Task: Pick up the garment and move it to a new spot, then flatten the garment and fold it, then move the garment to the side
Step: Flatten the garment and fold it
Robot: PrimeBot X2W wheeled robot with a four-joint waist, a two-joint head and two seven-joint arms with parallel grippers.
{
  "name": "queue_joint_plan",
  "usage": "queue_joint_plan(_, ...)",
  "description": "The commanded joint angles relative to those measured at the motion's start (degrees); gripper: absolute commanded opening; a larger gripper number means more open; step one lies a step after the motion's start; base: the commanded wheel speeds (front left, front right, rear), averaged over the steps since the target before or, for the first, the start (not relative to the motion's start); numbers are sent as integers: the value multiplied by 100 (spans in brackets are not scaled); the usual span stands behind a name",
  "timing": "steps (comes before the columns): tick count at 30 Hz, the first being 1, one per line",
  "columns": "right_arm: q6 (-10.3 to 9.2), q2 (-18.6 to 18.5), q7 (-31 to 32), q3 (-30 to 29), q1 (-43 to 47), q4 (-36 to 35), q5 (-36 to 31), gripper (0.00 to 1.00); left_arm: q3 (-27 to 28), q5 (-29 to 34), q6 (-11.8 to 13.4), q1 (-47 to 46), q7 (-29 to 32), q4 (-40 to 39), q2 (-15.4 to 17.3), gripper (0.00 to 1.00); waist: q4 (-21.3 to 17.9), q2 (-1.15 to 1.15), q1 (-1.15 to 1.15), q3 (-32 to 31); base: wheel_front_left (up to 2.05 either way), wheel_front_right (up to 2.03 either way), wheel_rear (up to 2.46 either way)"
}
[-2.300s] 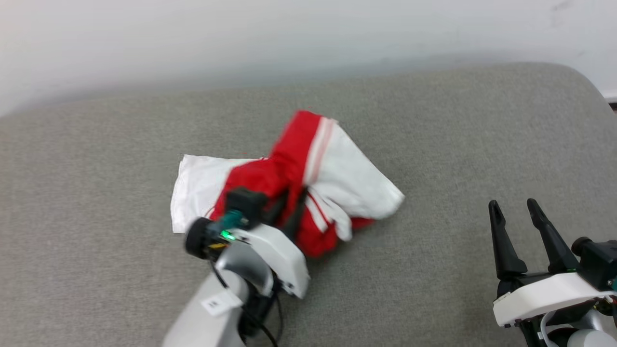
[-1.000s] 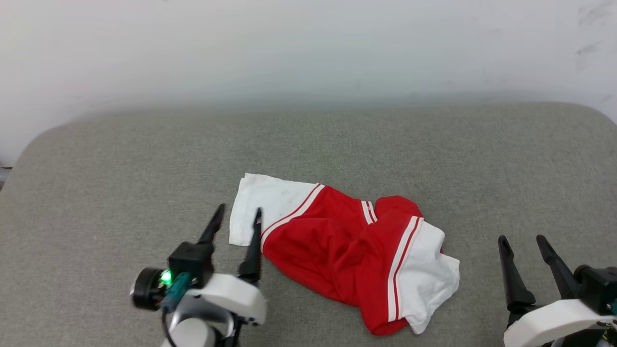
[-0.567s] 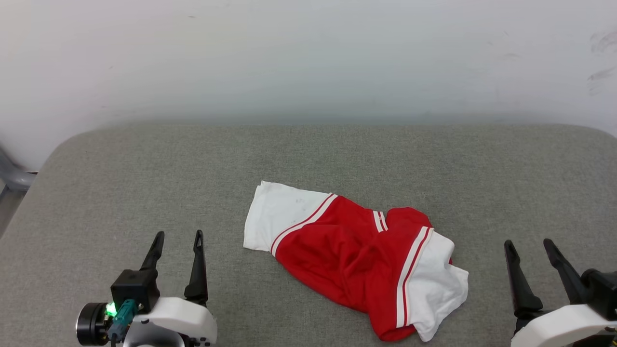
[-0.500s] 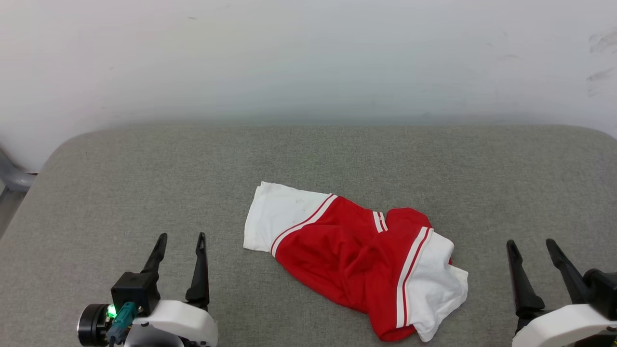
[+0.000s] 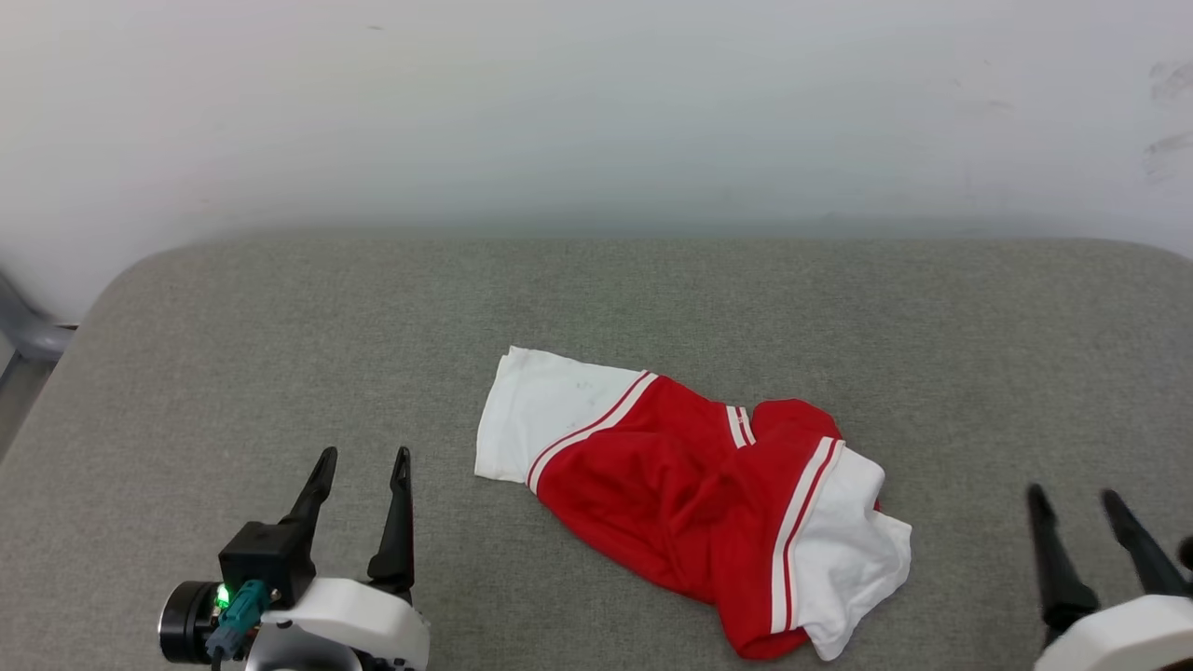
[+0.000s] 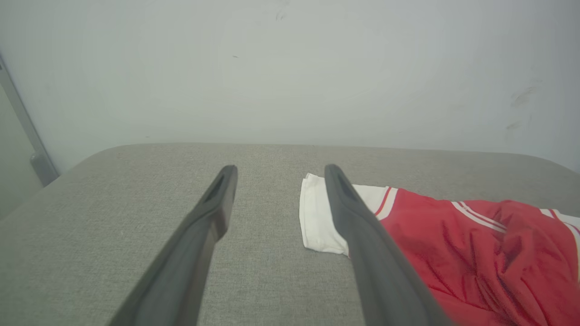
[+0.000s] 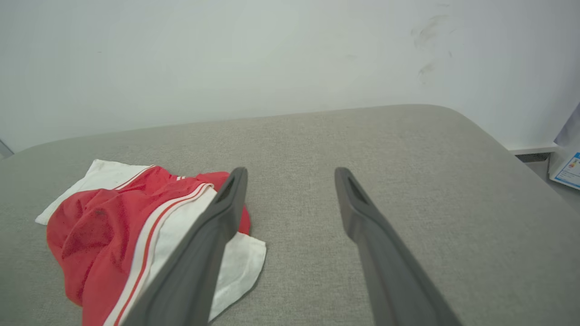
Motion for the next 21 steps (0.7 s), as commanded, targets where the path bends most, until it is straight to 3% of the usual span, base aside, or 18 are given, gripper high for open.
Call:
queue_joint_plan(1, -4, 8, 46, -113, 55, 86, 46, 100, 3, 19, -32, -99, 7, -19, -4, 100, 31, 0, 0, 28, 0, 0, 0)
queue_joint_plan(6, -4, -196, 645, -671, -21, 746, 456, 100, -57, 50, -5, -246, -12, -89, -75, 100, 183, 0, 0, 182, 0, 0, 0)
queue_joint_plan(9, -4, -376, 1060, -712, -199, 1045, 739, 100, -68, 70, 1, -327, -36, -126, -120, 100, 270, 0, 0, 333, 0, 0, 0)
queue_joint_plan(21, -4, -1091, 2092, 538, -869, 1538, 1432, 100, -140, 187, -118, -816, -110, -76, -422, 100, 632, 0, 0, 1059, 0, 0, 0)
